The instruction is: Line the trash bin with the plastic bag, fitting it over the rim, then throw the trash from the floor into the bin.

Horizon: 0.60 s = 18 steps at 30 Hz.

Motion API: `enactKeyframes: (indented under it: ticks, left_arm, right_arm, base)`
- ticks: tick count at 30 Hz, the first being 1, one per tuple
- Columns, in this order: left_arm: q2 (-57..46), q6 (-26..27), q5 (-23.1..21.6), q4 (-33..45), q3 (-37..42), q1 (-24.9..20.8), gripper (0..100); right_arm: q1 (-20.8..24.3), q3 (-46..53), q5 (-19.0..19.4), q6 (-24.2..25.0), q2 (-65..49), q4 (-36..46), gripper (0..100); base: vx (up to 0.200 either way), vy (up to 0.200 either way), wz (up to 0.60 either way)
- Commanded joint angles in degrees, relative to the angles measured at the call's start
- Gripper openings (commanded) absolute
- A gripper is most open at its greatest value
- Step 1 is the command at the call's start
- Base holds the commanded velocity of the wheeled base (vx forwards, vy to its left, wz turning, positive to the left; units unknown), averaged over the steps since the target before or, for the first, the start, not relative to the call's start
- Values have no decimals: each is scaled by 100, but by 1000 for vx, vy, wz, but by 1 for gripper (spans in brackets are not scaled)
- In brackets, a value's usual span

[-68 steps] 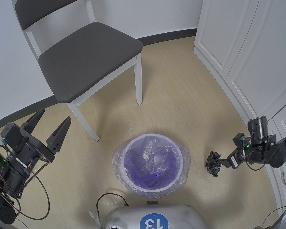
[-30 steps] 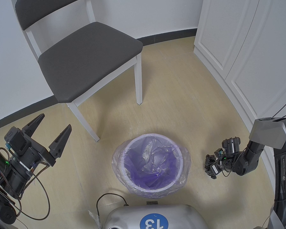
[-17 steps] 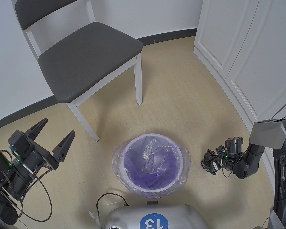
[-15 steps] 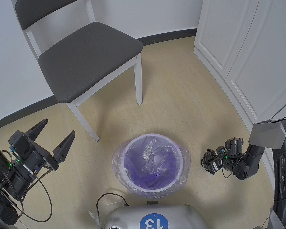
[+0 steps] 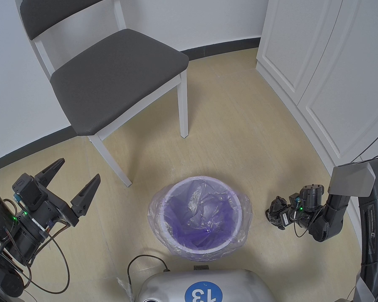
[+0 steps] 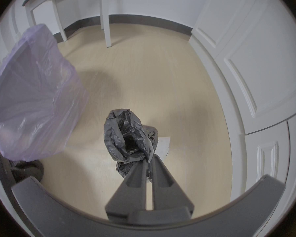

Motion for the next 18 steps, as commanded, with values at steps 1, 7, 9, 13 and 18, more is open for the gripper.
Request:
enactKeyframes:
  ticks: [1, 7, 9, 13, 18]
  left_arm:
    - [26, -1, 1, -1, 12, 0, 100]
    - [35, 8, 1, -1, 135, -44, 100]
    - [26, -1, 1, -1, 162, -290, 100]
    - [-26, -1, 1, -10, 162, -343, 100]
    - [-202, 8, 1, -10, 135, -370, 100]
  right_arm:
    - [12, 285, 7, 52, -1, -321, 0]
    - [144, 663, 42, 289, -845, -268, 0]
    - [267, 777, 51, 324, -1372, -259, 0]
    - [496, 751, 51, 324, -2216, 22, 0]
    - [953, 593, 42, 465, -3192, 848, 0]
  base:
    - [0, 0, 0]
    - [0, 0, 0]
    - [0, 0, 0]
    - [0, 0, 0]
    - [0, 0, 0]
